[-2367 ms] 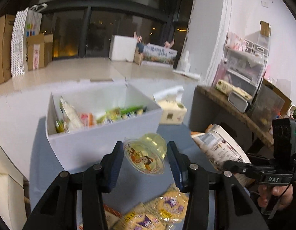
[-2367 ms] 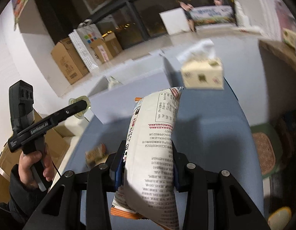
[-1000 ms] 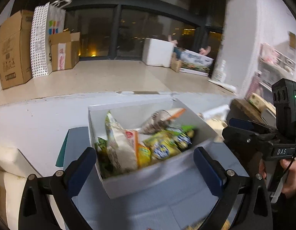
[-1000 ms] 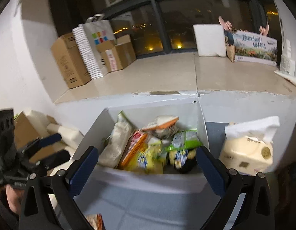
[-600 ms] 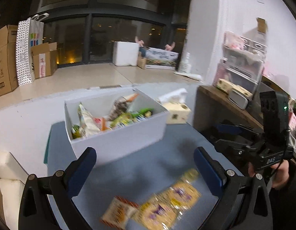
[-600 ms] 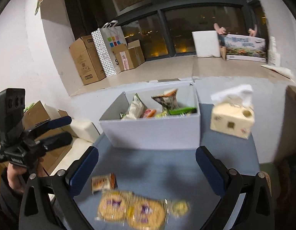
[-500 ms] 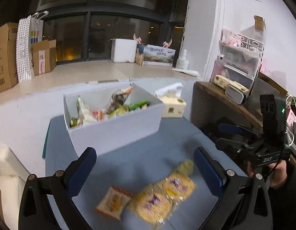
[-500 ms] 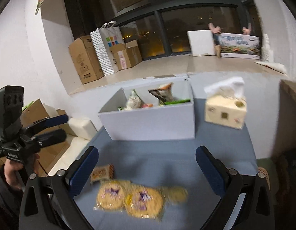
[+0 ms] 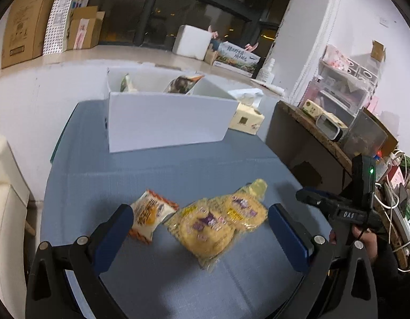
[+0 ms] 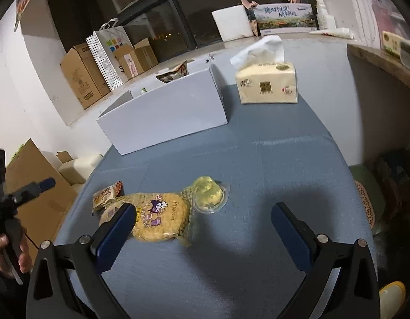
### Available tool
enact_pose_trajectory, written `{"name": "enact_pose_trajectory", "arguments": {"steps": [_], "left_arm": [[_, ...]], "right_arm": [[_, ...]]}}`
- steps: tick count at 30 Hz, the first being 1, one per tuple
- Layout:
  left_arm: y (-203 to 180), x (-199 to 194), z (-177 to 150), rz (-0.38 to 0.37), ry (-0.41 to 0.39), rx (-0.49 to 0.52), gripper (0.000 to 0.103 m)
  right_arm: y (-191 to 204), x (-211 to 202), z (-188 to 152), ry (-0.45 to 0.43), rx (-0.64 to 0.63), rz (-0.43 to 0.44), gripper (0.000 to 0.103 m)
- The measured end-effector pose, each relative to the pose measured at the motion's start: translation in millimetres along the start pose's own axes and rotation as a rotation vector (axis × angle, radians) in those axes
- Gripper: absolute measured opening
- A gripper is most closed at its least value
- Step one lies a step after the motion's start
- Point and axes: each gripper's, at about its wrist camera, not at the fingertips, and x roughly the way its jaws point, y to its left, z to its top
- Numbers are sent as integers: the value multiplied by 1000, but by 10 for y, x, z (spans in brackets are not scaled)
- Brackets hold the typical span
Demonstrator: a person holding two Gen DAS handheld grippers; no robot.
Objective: Organize snacks
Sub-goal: 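Grasp the second jelly cup with the right gripper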
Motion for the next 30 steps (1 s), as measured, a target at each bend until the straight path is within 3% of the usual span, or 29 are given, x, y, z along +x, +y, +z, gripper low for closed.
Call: {"name": "enact_pose_trajectory", "arguments": {"steps": [6,16,17,19,20,30], "left_arm": [[17,28,-78,0,6,-14,103],[62,5,-136,19,2,-29,103],[81,5,-144,20,2,-38,103],[119,7,-156,19,0,-51,103],[141,13,-162,20,1,-58,103],[289,168,-155,46,26,-80,103]], "right_arm": [[54,172,48,30,-39,-22,103],[133,727,115,154,-108,-70,103],[137,754,109,154,-112,-72,98],[140,783,92,154,-115,-96,48],[129,800,87,159,-111,-114,39],[139,645,68,109,-113,-85,38]]}}
